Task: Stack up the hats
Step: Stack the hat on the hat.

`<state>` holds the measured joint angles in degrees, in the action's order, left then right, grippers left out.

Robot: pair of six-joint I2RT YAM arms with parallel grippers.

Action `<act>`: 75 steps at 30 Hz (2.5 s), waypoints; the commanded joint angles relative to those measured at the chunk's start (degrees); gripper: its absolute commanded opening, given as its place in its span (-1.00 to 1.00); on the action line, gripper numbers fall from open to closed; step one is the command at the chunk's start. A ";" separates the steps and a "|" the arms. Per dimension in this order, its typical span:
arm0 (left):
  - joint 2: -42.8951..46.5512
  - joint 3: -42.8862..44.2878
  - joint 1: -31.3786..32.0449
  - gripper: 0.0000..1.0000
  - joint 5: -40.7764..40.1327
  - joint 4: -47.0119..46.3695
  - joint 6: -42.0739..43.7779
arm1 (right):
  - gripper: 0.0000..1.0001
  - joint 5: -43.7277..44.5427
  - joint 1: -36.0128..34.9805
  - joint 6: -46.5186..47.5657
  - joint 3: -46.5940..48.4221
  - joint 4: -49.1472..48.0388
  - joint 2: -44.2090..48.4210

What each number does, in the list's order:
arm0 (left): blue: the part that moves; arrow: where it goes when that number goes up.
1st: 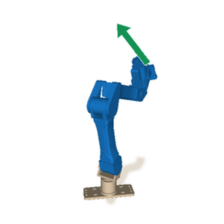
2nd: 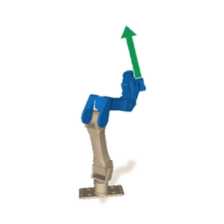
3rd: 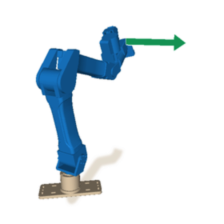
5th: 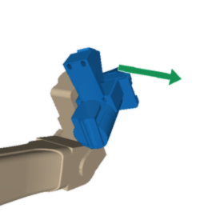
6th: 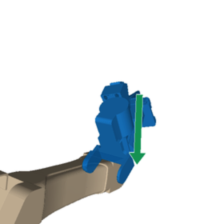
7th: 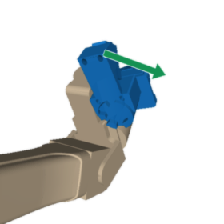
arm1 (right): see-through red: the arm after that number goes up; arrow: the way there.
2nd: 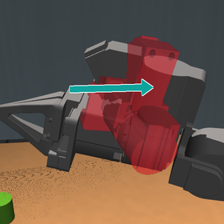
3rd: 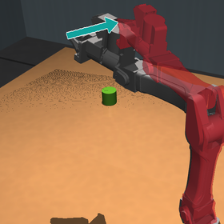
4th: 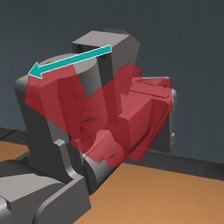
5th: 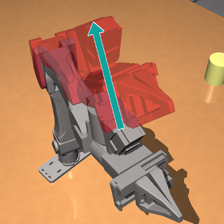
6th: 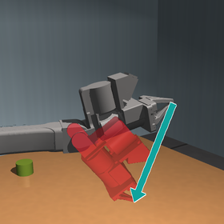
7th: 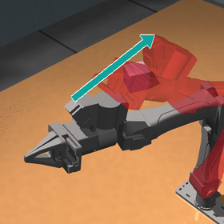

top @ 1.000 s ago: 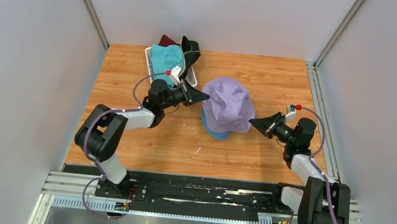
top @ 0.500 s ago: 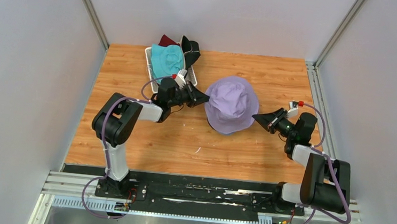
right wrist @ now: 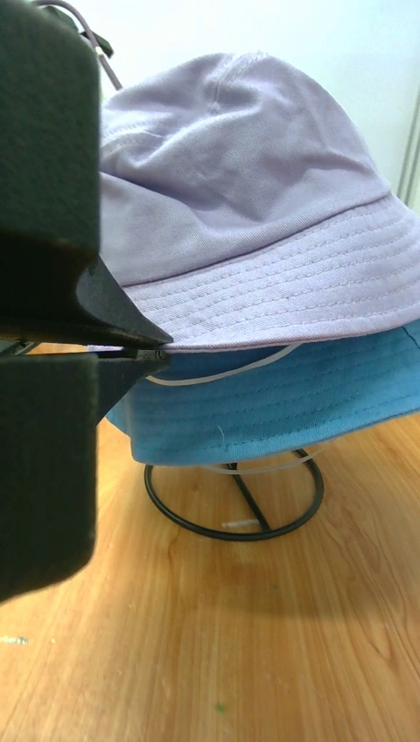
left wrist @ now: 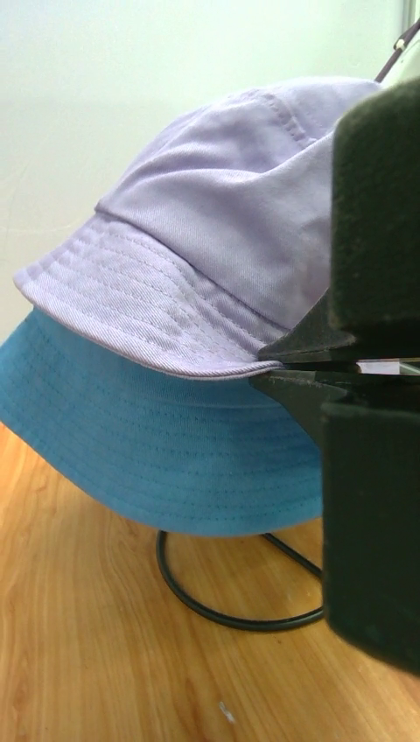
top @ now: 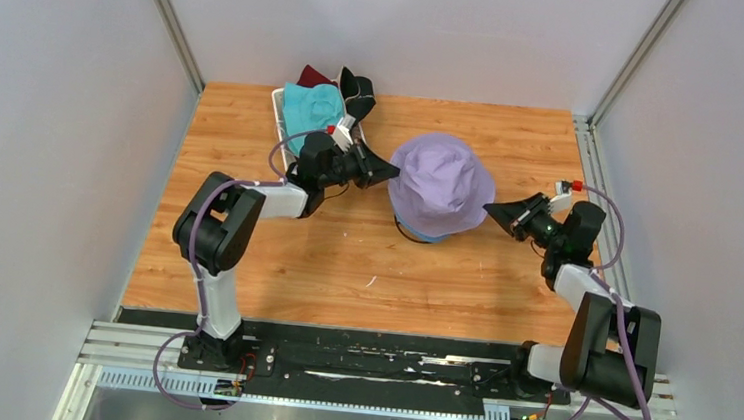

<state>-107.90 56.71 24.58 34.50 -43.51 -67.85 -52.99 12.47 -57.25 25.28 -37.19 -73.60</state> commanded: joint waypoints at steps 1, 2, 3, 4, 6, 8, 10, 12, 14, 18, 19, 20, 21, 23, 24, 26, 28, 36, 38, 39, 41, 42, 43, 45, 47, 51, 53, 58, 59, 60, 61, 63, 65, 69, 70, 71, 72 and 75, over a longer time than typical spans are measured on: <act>-1.97 2.54 0.44 -1.00 1.14 -0.66 -0.03 | -0.99 2.74 1.89 2.22 3.07 3.17 -3.43; -2.45 2.82 0.59 -1.00 1.25 -0.64 -0.01 | -0.99 3.06 1.94 2.22 3.62 2.77 -4.36; -2.89 3.06 0.64 -0.99 1.32 -0.70 -0.06 | -0.99 3.53 1.94 2.45 4.09 2.85 -4.95; -3.26 3.33 0.71 -1.00 1.42 -0.69 -0.16 | -0.99 4.23 2.01 2.95 4.71 3.71 -5.39; -3.85 3.65 0.74 -1.00 1.53 -0.70 -0.15 | -0.99 5.17 2.05 4.23 6.16 5.84 -6.37; -4.25 4.03 0.75 -1.00 1.60 -0.70 -0.17 | -0.99 6.11 2.04 4.66 6.87 6.31 -7.14; -4.78 4.43 0.73 -0.99 1.61 -0.76 -0.17 | -0.99 7.18 2.03 6.33 8.07 8.58 -7.92; -5.50 4.90 0.75 -1.00 1.66 -0.70 -0.22 | -0.99 8.25 2.03 7.07 8.77 9.24 -8.90; -6.37 5.57 0.82 -0.99 1.63 -0.70 -0.39 | -0.99 8.90 2.03 7.45 9.67 9.62 -10.53; -8.06 6.39 0.92 -1.00 1.50 -1.36 -0.91 | -0.99 9.78 2.05 7.72 11.17 9.48 -13.37; -8.58 6.58 0.91 -1.00 1.65 -1.59 -0.96 | -0.99 9.75 2.03 7.69 11.55 9.42 -14.00; -9.04 6.82 1.00 -0.99 1.74 -1.70 -0.95 | -0.99 9.74 2.03 7.68 11.67 9.26 -14.62; -9.49 7.03 1.03 -1.00 1.75 -1.75 -0.96 | -0.99 9.89 2.04 7.68 11.77 9.13 -15.09; -10.34 7.29 1.12 -1.00 1.63 -1.96 -0.90 | -0.99 9.98 2.03 7.85 11.86 8.78 -16.05; -10.77 7.48 1.12 -1.00 1.58 -2.04 -0.88 | -0.99 9.81 2.03 7.66 11.83 8.34 -16.50; -11.58 7.69 1.19 -0.99 1.49 -2.43 -0.94 | -0.99 9.75 2.00 7.58 11.97 7.86 -17.04; -12.32 8.14 1.22 -1.00 1.52 -2.53 -1.01 | -0.99 9.90 1.95 7.76 12.05 8.00 -17.32; -14.35 7.57 1.22 -1.00 1.12 -2.77 -0.29 | -0.99 10.45 1.62 8.03 12.55 8.05 -18.30; -14.28 6.99 1.24 -1.00 0.89 -2.22 0.39 | -0.99 10.56 1.45 8.20 12.55 8.01 -18.56; -14.15 6.75 1.23 -1.00 0.84 -1.96 0.90 | -0.99 10.50 1.42 8.21 12.50 7.90 -18.70; -13.88 6.18 1.20 -1.00 0.68 -0.95 1.77 | -0.99 10.49 1.38 8.21 12.39 7.73 -18.76; -13.65 5.92 1.16 -1.00 0.54 -0.37 2.29 | -0.99 10.61 1.38 8.21 12.42 7.71 -18.83; -13.39 5.63 1.16 -1.00 0.42 0.22 2.89 | -0.99 10.56 1.33 8.21 12.39 7.66 -18.92; -12.80 5.08 1.02 -1.00 0.10 1.91 4.24 | -0.99 10.53 1.37 8.21 12.43 7.66 -18.94; -12.10 4.25 0.76 -1.00 -0.36 3.96 5.85 | -0.99 10.62 1.35 8.30 12.55 7.66 -18.93; -10.54 3.72 0.45 -1.00 -1.66 8.90 10.19 | -0.99 10.80 1.24 8.56 12.89 8.08 -18.99; -9.81 3.61 0.23 -0.99 -2.40 11.04 11.92 | -0.99 10.87 1.16 8.56 12.99 8.13 -19.11; -8.57 4.97 0.21 -0.91 -5.04 18.31 16.91 | -0.99 11.25 0.53 8.83 13.32 8.30 -19.73; -8.46 5.40 0.25 -0.89 -5.45 20.09 17.78 | -0.99 11.31 0.48 8.83 13.36 8.20 -19.92; -8.47 5.78 0.21 -0.87 -5.76 21.13 18.40 | -0.99 11.37 0.29 8.83 13.45 8.14 -19.98; -8.35 5.96 0.22 -0.83 -6.10 22.12 18.99 | -0.99 11.41 0.21 8.87 13.46 8.11 -19.92; -7.87 6.44 0.21 -0.72 -7.31 24.67 20.31 | -0.99 11.52 0.17 9.08 13.59 8.26 -19.98; -6.96 7.30 0.21 -0.57 -9.15 28.09 22.27 | -0.99 11.51 0.05 9.09 13.62 8.38 -19.79; -4.42 7.64 0.21 -0.25 -12.74 32.51 24.45 | -0.87 11.46 0.07 9.63 13.54 8.70 -18.62; -3.70 7.67 0.21 -0.19 -13.77 33.62 25.16 | -0.76 11.64 0.07 10.00 13.55 9.30 -18.04; -2.92 7.74 0.21 -0.18 -15.02 34.76 25.70 | -0.62 11.82 0.02 10.47 13.59 9.89 -17.47; -2.14 7.82 0.25 -0.18 -16.08 36.34 26.25 | -0.52 11.92 0.03 10.71 13.53 10.27 -16.73; 1.49 6.66 0.21 -0.17 -18.22 36.87 26.84 | -0.33 12.33 0.01 11.56 13.21 11.72 -13.44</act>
<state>-112.60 64.49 24.93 21.63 -11.64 -44.31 -42.78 12.73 -48.38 38.06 -27.94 -91.46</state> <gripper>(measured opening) 0.410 0.286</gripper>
